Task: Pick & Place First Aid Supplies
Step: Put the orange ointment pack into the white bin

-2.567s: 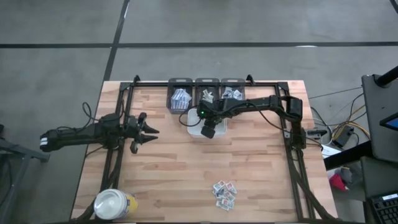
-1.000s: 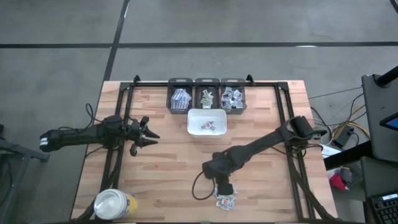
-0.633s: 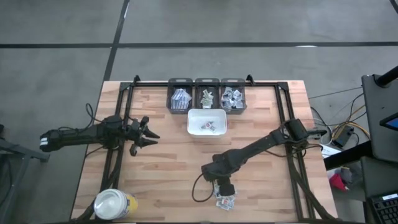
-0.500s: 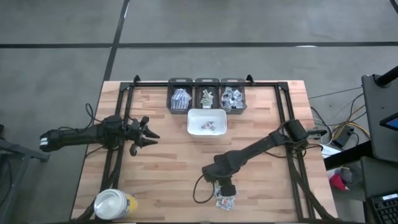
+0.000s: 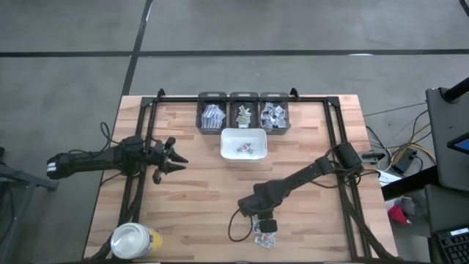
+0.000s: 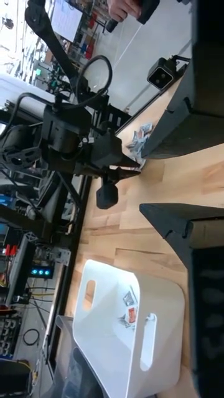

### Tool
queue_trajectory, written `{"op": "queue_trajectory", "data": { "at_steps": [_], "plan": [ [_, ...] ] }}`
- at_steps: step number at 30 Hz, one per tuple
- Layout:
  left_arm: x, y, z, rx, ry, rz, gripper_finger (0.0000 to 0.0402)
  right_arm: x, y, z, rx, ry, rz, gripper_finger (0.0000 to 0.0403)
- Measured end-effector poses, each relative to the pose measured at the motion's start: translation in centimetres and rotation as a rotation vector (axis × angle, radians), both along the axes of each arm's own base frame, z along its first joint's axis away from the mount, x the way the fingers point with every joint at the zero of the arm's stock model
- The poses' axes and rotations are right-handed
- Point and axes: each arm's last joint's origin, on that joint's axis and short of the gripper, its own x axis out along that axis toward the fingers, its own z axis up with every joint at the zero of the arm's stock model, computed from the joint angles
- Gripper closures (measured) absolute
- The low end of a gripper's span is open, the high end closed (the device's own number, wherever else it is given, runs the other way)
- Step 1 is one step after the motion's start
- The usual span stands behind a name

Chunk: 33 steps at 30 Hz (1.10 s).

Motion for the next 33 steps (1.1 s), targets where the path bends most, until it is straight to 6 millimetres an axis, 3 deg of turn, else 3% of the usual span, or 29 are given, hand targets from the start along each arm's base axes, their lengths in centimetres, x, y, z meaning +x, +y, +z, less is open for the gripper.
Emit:
{"op": "queue_trajectory", "data": {
  "at_steps": [13,21,26,33],
  "plan": [
    [0.0,0.0,0.1,-0.001,-0.009,0.001,0.0282,-0.1,-0.1,-0.2,-0.015,0.018,-0.006,0.0390],
    [0.0,0.0,0.1,-0.003,-0.008,0.001,0.0282,-0.2,-0.2,0.1,-0.013,0.013,-0.007,0.0394],
    [0.0,0.0,0.1,-0.006,-0.008,0.001,0.0282,-0.7,-0.5,1.5,-0.026,-0.002,-0.020,0.0395],
    [0.0,0.0,0.2,-0.005,-0.016,0.002,0.0282,-1.0,-1.1,6.0,0.001,-0.156,-0.036,0.0394]
  ]
}}
